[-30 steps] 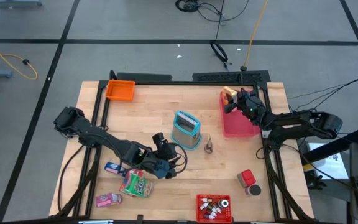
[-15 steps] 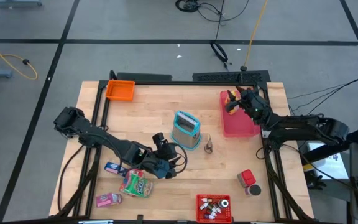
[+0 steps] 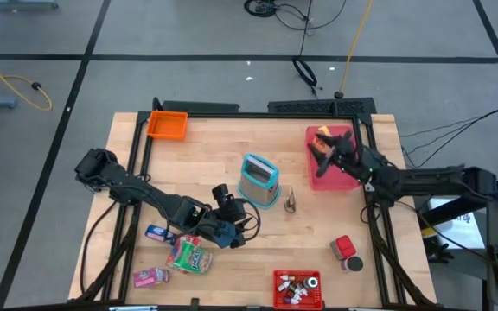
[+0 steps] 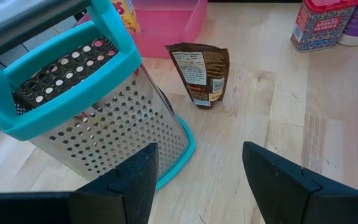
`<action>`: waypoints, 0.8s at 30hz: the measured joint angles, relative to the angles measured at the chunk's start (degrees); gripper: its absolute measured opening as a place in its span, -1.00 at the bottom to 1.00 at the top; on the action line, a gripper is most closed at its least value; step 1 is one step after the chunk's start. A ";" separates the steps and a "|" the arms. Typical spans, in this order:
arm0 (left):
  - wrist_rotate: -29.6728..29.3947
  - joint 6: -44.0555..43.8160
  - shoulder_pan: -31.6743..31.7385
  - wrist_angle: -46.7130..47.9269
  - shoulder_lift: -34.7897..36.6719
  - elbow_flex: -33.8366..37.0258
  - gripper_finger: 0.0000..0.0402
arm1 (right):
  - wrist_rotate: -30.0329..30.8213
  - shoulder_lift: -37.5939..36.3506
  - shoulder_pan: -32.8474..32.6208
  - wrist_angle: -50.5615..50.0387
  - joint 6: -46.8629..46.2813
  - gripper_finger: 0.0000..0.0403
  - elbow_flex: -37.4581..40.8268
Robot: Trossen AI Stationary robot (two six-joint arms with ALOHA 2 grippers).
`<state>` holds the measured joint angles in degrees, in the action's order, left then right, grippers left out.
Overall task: Pick & Place Kitchen Items
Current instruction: Put the orange seasoning bag into the orange bin
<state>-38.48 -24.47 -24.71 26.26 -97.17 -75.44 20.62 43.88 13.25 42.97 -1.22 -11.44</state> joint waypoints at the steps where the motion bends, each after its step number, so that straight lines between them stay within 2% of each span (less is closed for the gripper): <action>1: 0.00 0.00 0.00 0.00 0.00 0.00 0.17 | -0.01 -0.50 -2.33 -0.43 -0.35 0.12 0.00; 8: 0.00 0.01 0.00 0.02 0.00 0.00 0.17 | 0.78 -1.08 -16.37 -3.11 -1.63 0.12 -0.02; 18: 0.00 -0.04 0.00 0.02 0.00 0.00 0.17 | 8.68 -0.49 -32.25 -3.42 -3.81 0.12 -0.02; 21: 0.00 -0.07 0.00 0.02 -0.02 0.00 0.17 | 10.43 1.28 -36.63 -3.41 -4.46 0.12 -0.03; 24: 0.00 -0.07 0.00 0.04 -0.02 0.00 0.17 | 15.01 4.33 -40.73 -3.47 -5.87 0.12 -0.77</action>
<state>-38.48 -24.54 -24.71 26.30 -97.18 -75.44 35.63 48.21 -27.48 39.50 -7.09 -12.22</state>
